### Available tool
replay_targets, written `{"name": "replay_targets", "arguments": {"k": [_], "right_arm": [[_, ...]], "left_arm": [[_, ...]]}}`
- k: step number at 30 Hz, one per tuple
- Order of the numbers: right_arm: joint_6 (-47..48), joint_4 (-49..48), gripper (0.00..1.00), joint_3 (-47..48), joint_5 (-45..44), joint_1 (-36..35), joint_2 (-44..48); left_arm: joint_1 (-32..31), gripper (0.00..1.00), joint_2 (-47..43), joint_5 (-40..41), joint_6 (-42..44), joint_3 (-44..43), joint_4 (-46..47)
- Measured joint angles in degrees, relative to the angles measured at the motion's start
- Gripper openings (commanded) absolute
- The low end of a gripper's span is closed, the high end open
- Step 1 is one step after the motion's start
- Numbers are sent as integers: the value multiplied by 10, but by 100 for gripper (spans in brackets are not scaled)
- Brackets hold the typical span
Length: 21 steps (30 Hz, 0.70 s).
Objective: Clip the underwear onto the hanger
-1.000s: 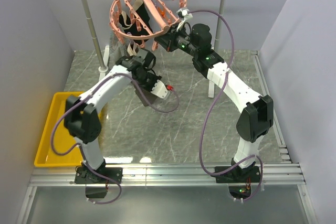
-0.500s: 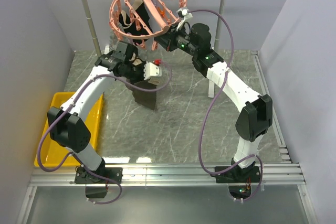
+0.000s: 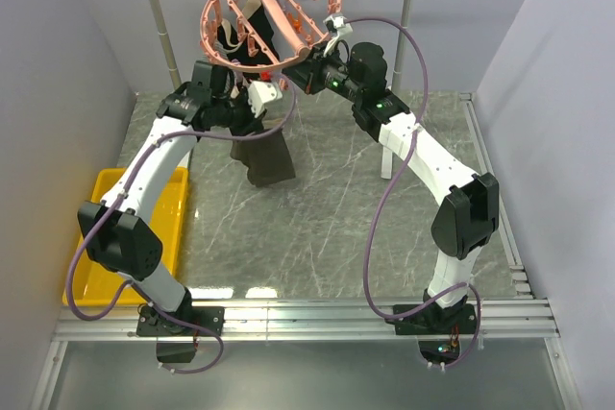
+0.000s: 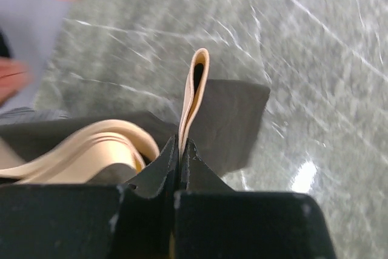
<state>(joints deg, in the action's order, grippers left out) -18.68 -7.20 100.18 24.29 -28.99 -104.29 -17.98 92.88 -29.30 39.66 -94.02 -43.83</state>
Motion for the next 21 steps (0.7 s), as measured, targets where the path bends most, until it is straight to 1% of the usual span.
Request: {"name": "replay_targets", "arguments": {"k": [5,12,21], "right_arm": [[0,0,0,0,6,1,0],[0,0,0,0,13,3,0],[3,0,0,0,15,3,0]], "left_arm": [[9,0,16,-13,-24,-55,2],[10,0,52,-24,-33,-121,-11],[10,0,58,-24,-35,-125,-15]]}}
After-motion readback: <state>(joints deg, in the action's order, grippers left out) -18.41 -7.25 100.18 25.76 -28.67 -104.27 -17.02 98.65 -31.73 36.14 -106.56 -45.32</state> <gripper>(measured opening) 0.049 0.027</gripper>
